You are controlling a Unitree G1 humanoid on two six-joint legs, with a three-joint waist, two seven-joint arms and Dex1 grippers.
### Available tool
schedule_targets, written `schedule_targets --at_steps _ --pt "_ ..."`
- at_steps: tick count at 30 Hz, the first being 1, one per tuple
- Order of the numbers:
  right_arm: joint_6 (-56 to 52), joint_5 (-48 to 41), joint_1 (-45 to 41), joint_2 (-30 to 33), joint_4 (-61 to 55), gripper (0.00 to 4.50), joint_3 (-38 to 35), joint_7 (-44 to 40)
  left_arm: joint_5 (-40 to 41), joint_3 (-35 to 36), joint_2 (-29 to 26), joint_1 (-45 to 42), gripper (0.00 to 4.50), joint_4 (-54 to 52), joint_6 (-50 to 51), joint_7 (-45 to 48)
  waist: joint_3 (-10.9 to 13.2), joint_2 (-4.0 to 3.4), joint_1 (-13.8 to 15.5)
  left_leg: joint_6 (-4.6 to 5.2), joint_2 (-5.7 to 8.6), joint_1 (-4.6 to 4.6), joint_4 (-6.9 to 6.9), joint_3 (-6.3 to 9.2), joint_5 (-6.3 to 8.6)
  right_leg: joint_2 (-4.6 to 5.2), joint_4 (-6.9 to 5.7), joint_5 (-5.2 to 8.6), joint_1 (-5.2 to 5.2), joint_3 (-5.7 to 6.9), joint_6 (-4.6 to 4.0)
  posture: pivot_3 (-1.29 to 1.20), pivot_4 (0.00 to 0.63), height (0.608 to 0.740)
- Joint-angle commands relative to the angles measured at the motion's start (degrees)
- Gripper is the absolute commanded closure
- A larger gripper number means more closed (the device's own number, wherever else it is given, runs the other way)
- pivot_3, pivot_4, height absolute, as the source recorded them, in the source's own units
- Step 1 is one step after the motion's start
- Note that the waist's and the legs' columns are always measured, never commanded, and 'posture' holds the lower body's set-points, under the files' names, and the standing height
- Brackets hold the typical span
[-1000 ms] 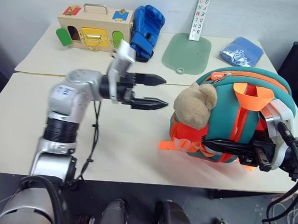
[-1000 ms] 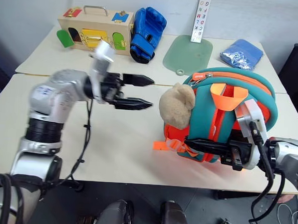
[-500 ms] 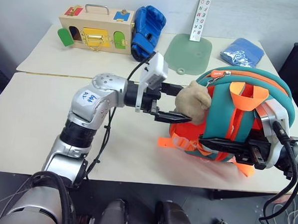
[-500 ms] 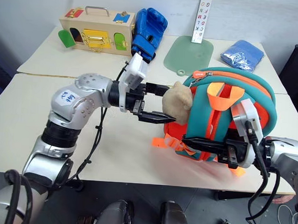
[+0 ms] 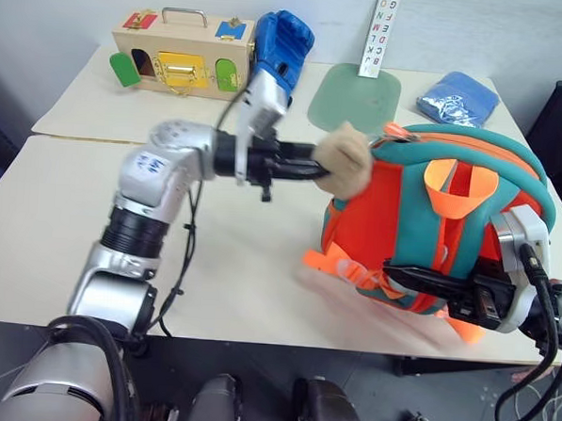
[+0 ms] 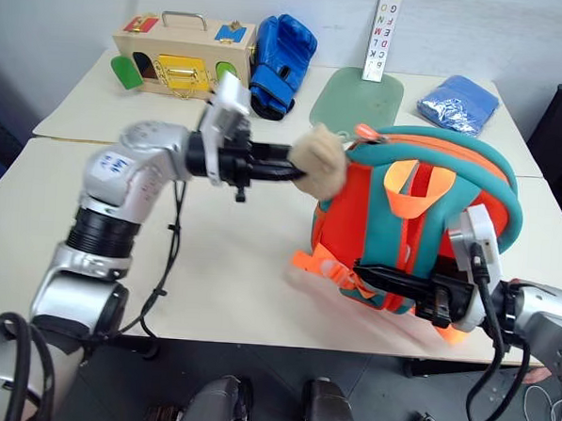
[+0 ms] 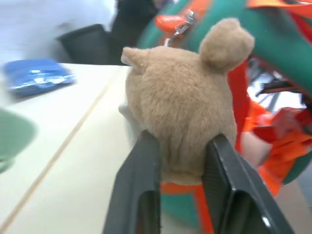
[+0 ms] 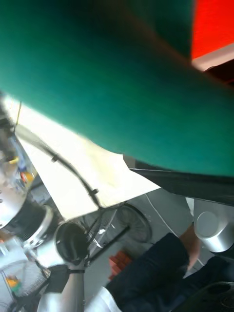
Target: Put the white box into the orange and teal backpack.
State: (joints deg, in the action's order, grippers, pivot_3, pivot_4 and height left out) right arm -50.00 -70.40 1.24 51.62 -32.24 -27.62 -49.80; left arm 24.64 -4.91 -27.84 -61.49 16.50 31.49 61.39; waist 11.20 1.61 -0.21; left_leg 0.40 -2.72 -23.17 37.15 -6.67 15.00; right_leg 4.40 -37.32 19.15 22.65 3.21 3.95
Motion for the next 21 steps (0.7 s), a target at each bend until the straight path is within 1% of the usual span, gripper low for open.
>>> schedule_targets --at_steps 1,5,8,12,16,17,19,21 --pt "1.34 -1.37 2.13 -0.09 -1.78 4.5 -4.27 -0.36 -2.01 1.93 -3.38 -1.88 3.99 3.4 -2.69 1.65 0.0 0.0 0.12 0.0 0.0 0.0 0.0 0.0 0.0 0.0 0.0 0.0 0.0 0.01 0.0 0.0 0.15 0.74" --pt "1.81 -1.6 4.43 -0.51 -1.25 4.5 -6.75 -0.48 -4.88 0.28 -7.12 1.58 3.99 6.11 -6.73 5.6 0.0 0.0 0.02 -0.01 0.01 -0.01 0.01 -0.02 -0.01 0.01 0.01 0.0 0.0 0.0 0.0 0.0 0.15 0.74" --pt "2.34 -1.92 5.31 -0.72 -1.1 4.5 -7.36 -0.58 -7.42 -2.84 -7.49 7.36 3.99 4.58 -10.47 8.09 -0.01 -0.01 -0.03 -0.01 -0.02 0.03 -0.03 -0.04 -0.01 -0.01 0.0 0.0 0.0 -0.02 -0.01 0.0 0.15 0.74" --pt "3.15 -1.69 4.96 -1.37 -1.33 4.5 -6.35 0.11 -11.8 -8.73 -3.62 14.89 3.99 2.63 -15.74 7.68 -0.01 -0.01 0.15 0.09 -0.01 0.03 0.01 -0.03 0.05 0.03 -0.03 0.01 -0.01 -0.04 -0.02 0.0 0.15 0.74" --pt "4.01 -1.02 3.56 -1.71 -1.55 4.5 -4.63 0.42 -18.57 -13.53 1.64 18.11 3.99 7.09 -21.71 3.11 -0.01 0.01 0.6 0.32 0.02 -0.03 0.08 -0.01 0.18 0.07 0.0 0.01 -0.02 -0.04 -0.01 0.0 0.15 0.74" --pt "4.62 0.28 3.25 -1.69 -1.63 4.5 -3.85 0.42 -19.23 -13.67 2.81 18.18 3.99 7.94 -21.81 1.77 -0.02 0.01 0.64 0.35 0.02 -0.03 0.1 0.01 0.2 0.07 0.0 0.0 -0.03 -0.03 -0.01 0.0 0.15 0.74" --pt "6.9 5.79 2.87 -1.68 -1.83 4.5 -1.16 0.74 -18.91 -12.64 4.51 18.1 3.99 8.15 -20.71 0.14 -0.04 0.0 0.6 0.4 0.02 0.04 0.09 0.01 0.22 0.08 0.0 0.01 -0.09 -0.03 -0.01 0.0 0.15 0.74" --pt "9.43 11.47 2.59 -2.15 -1.42 4.5 1.84 1.8 -16.66 -10.68 4.87 18.3 3.99 5.91 -17.34 0.38 -0.04 0.0 0.48 0.4 0.02 0.05 0.09 0.01 0.23 0.08 -0.01 0.0 -0.09 -0.03 -0.01 0.0 0.15 0.74"
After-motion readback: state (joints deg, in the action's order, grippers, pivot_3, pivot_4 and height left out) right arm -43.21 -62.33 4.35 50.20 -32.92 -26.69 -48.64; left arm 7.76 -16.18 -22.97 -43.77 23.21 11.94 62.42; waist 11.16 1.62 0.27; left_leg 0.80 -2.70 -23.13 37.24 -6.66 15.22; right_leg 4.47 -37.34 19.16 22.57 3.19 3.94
